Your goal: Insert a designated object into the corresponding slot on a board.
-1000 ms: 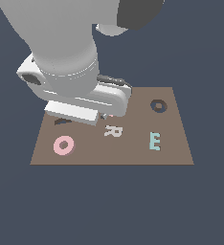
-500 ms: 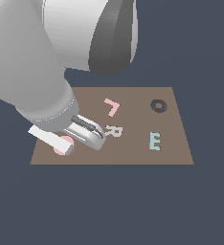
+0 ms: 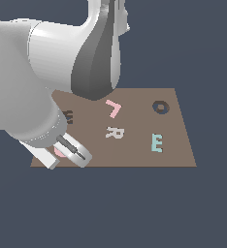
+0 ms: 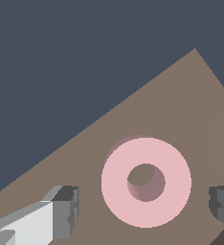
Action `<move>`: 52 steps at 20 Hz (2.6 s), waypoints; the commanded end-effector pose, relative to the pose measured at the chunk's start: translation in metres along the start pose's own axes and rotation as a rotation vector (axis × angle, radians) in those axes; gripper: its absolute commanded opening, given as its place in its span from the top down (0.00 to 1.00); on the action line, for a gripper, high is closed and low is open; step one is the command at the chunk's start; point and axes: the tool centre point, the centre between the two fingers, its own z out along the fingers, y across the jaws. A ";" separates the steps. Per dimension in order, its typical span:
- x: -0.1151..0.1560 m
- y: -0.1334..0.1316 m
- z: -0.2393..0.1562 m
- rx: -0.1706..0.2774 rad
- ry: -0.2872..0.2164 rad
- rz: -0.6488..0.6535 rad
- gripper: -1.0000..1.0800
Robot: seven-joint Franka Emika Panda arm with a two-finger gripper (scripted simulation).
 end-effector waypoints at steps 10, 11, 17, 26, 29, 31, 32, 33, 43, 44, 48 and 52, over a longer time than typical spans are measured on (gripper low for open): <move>0.006 0.003 0.010 0.001 0.000 0.025 0.04; 0.006 0.003 0.014 0.001 0.000 0.025 0.04; 0.006 0.003 0.024 0.001 0.000 0.027 1.00; 0.006 0.003 0.024 0.001 0.000 0.027 1.00; 0.006 0.002 0.023 0.002 0.001 0.026 1.00; 0.006 0.001 0.023 0.002 0.001 0.018 1.00; 0.007 0.000 0.023 0.002 0.001 0.012 1.00; 0.007 -0.002 0.023 0.002 0.001 0.003 1.00; 0.011 -0.036 0.022 0.001 0.002 -0.187 1.00; 0.012 -0.042 0.022 0.001 0.002 -0.217 1.00; 0.010 -0.067 0.021 0.001 0.002 -0.354 1.00; 0.005 -0.092 0.021 0.001 0.002 -0.493 1.00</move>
